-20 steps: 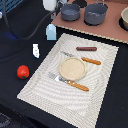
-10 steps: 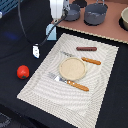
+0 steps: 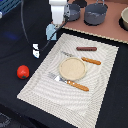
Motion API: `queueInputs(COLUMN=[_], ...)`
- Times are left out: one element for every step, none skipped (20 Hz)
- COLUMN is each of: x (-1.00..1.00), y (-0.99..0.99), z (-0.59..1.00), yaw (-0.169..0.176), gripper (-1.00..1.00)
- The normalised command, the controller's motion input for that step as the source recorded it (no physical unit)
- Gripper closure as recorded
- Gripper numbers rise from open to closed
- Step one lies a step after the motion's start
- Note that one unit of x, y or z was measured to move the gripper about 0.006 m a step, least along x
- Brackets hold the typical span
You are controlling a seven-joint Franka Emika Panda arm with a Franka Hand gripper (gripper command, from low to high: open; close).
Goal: Interact with the objects in diverse but meaningful ways.
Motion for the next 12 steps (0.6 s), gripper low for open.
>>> queueInputs(x=[-0.36,-0.39,-0.42,-0.41,-0.41,-0.43,-0.41,-0.38,-0.35,-0.33,-0.27,-0.24], y=[-0.15,-0.15,-0.14,-0.11,-0.11,-0.13,-0.13,-0.13,-0.09,-0.08,-0.05,-0.03], z=[-0.39,-0.39,-0.37,-0.33,-0.29,-0.25,-0.19,-0.21,-0.23,-0.24,-0.22,-0.2], yaw=[0.026,0.025,0.027,0.029,0.029,0.026,0.025,0.024,0.019,0.019,0.018,0.019], gripper=[-1.0,-1.0,-1.0,-1.0,-1.0,-1.0,-1.0,-1.0,-1.0,-1.0,-1.0,1.0])
